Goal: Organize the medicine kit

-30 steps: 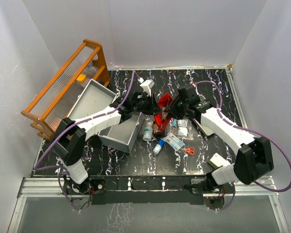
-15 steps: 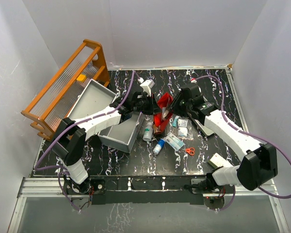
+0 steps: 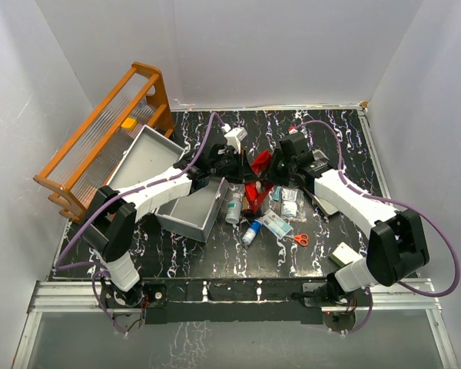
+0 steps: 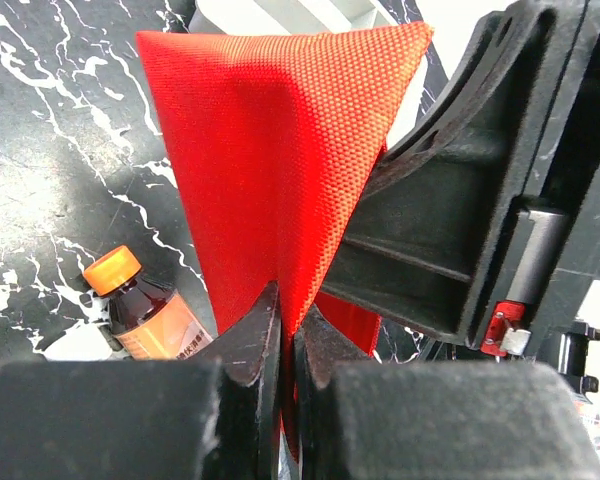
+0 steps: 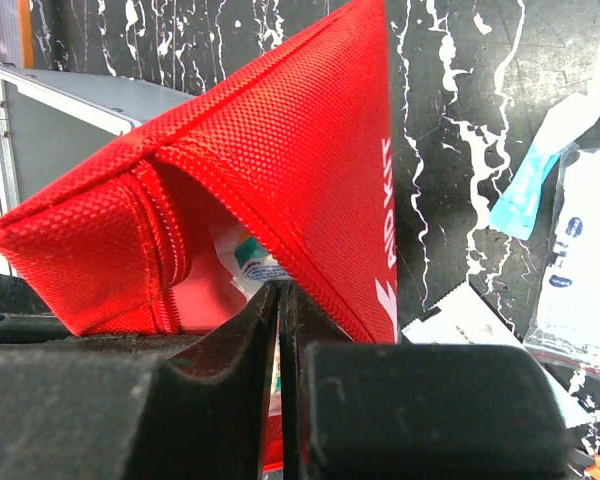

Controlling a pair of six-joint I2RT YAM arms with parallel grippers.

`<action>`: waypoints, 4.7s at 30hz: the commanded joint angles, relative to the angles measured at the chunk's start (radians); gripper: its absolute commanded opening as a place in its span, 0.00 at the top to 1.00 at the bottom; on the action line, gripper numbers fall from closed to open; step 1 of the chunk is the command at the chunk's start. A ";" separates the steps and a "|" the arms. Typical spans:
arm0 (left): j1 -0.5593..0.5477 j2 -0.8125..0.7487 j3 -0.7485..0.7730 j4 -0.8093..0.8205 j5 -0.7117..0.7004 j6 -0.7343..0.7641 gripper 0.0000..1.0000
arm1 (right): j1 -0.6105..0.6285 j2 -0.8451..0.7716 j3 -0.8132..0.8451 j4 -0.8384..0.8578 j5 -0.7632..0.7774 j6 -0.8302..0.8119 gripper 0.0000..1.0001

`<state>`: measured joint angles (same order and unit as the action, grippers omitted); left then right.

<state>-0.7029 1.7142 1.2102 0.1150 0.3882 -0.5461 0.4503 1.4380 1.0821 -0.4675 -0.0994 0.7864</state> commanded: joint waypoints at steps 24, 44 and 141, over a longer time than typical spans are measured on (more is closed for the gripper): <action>-0.001 0.002 0.065 0.003 0.007 -0.023 1.00 | 0.019 -0.133 -0.042 -0.066 0.054 -0.012 1.00; 0.011 -0.026 0.077 -0.047 0.012 -0.007 1.00 | 0.020 -0.313 -0.040 0.014 0.135 -0.014 1.00; 0.078 -0.293 0.012 -0.221 -0.111 -0.160 1.00 | -0.029 -0.124 -0.099 -0.058 0.410 -0.184 1.00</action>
<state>-0.6304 1.4788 1.2251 -0.1284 0.2253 -0.7067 0.4252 1.4303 0.9802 -0.5266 0.2691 0.5251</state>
